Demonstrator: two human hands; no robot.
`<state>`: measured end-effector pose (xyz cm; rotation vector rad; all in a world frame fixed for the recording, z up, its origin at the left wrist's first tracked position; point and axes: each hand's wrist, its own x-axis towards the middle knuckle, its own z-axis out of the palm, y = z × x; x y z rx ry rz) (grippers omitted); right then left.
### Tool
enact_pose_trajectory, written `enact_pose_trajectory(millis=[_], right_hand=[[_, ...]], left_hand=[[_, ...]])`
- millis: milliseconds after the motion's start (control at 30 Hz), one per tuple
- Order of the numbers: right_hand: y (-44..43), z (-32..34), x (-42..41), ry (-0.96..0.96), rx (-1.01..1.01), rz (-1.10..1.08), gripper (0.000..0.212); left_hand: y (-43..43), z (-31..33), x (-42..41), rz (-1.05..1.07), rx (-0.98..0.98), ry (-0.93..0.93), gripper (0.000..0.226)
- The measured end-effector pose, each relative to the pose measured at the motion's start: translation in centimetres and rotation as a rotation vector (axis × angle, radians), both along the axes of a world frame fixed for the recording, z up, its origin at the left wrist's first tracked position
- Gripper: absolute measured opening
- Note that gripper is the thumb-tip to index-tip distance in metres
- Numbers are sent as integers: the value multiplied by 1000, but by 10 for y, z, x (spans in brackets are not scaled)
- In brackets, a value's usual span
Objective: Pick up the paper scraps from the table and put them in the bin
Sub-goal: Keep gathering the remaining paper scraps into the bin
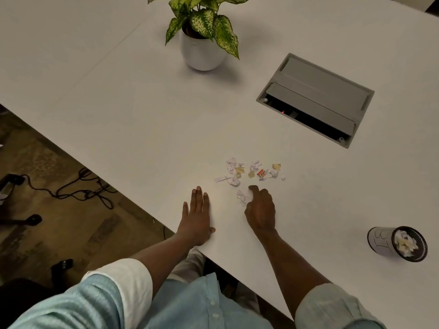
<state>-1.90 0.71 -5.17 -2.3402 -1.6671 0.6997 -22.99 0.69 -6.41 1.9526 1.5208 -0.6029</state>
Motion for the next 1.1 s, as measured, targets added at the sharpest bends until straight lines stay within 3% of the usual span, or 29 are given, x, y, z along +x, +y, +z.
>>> enact_pose_trajectory(millis=[200, 333, 433, 733, 933, 1100], right_hand=[[15, 0, -10, -93, -61, 269, 53], [13, 0, -12, -197, -66, 396, 31], [6, -1, -9, -223, -58, 431, 30], [-22, -2, 17, 54, -32, 132, 25], [-38, 1, 32, 145, 31, -39, 17], [-43, 3, 41, 175, 71, -98, 17]], left_hand=[[-1, -3, -1, 6, 23, -1, 118], [-2, -3, 2, 11, 27, 1, 118], [-2, -3, 3, 13, 27, 9, 117], [3, 5, 16, 21, 53, 33, 109], [24, 21, 32, 241, 175, -75, 72], [57, 29, 56, 367, 251, -195, 70]])
